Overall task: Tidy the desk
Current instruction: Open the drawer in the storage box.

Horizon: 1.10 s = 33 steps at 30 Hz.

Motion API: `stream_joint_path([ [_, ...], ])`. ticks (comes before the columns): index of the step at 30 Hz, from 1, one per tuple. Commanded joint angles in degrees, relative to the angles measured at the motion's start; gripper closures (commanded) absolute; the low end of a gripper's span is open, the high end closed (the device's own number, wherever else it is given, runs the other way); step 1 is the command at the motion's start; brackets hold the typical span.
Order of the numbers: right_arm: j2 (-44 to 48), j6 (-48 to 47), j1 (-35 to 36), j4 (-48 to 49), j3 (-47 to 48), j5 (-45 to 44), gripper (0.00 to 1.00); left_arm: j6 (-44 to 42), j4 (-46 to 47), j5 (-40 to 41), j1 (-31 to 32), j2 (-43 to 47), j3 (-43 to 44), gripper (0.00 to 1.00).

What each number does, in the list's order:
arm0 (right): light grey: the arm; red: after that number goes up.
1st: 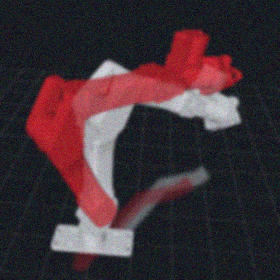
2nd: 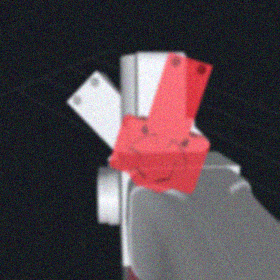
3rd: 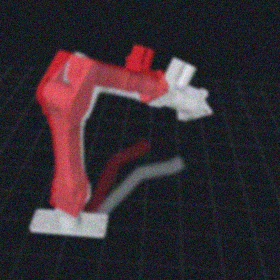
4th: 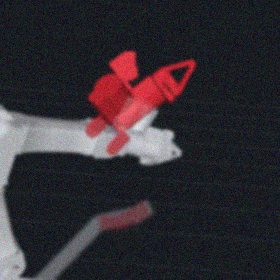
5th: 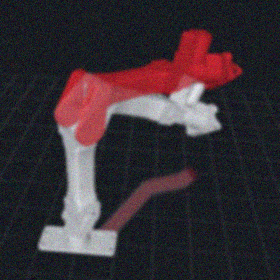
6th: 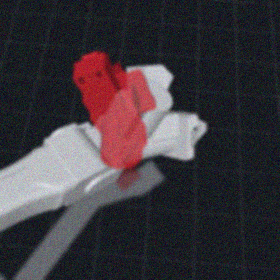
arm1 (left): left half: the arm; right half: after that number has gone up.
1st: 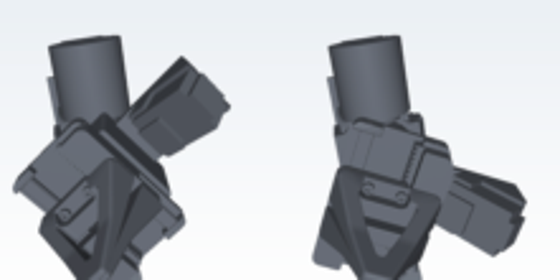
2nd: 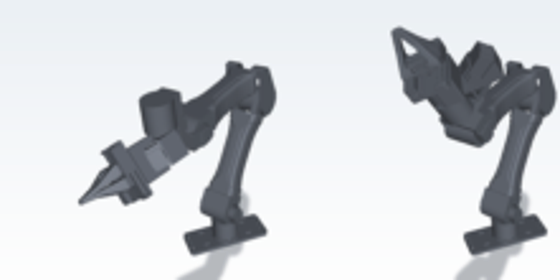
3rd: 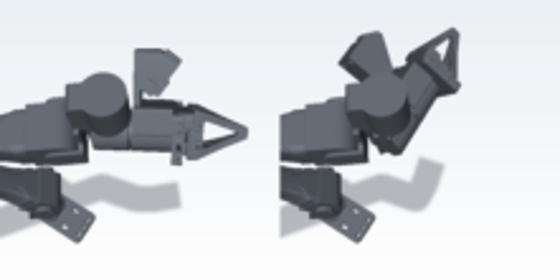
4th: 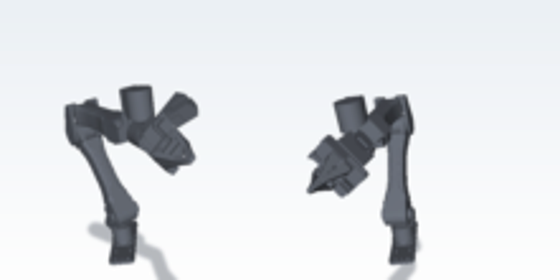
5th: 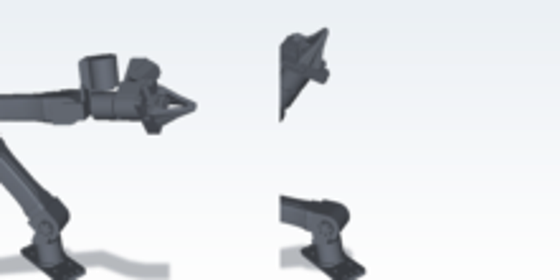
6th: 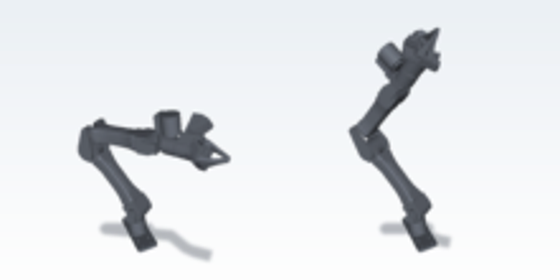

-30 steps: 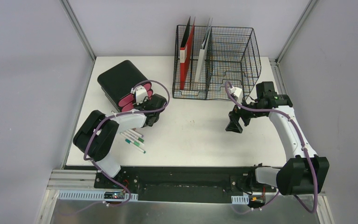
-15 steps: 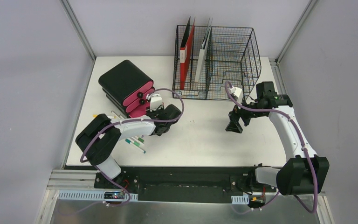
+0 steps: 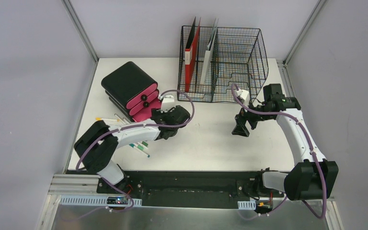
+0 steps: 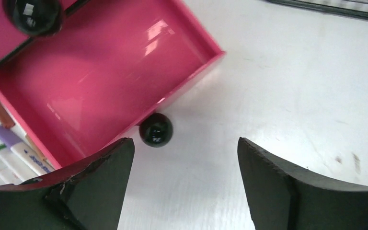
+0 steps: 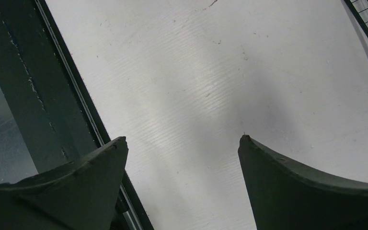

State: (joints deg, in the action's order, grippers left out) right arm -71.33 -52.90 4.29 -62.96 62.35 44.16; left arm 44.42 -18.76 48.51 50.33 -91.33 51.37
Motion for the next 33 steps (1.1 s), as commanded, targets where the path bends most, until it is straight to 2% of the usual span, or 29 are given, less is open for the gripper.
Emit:
stream_joint_path([
  [1,0.8,-1.7,-0.3,-0.2,0.5,1.1,0.11,-18.0,6.4,-13.1,0.6,8.7,0.8,0.19],
  [5,0.8,-1.7,-0.4,-0.1,0.5,1.1,0.11,-32.0,6.5,-30.8,0.6,16.9,-0.9,0.14],
  [9,0.7,-1.7,-0.4,-0.1,0.5,0.9,0.11,-38.1,1.3,-37.9,0.3,28.1,-2.2,0.06],
  [11,0.8,-1.7,-0.6,-0.1,0.5,0.8,0.11,-37.5,-4.7,-39.9,-1.4,31.5,-1.4,0.08],
  [14,0.8,-1.7,-0.6,-0.1,0.5,0.9,0.11,-32.0,-15.0,-47.2,-8.6,33.7,-0.4,0.11],
  [16,0.7,-1.7,-0.6,-0.1,0.4,0.8,0.11,-28.7,-16.8,-51.3,-13.3,36.1,-4.0,0.13],
  [20,0.6,-1.7,-0.8,-0.1,0.5,0.6,0.10,-24.8,-18.5,-48.9,-15.4,41.7,-6.9,0.12],
  [27,0.8,-1.8,-1.0,-0.1,0.4,0.6,0.10,-14.5,-23.4,-39.5,-16.0,49.7,-10.5,0.18],
  [33,0.7,-1.9,-1.0,-0.1,0.4,0.5,0.10,-8.6,-27.4,-29.8,-16.0,52.8,-11.0,0.19],
])
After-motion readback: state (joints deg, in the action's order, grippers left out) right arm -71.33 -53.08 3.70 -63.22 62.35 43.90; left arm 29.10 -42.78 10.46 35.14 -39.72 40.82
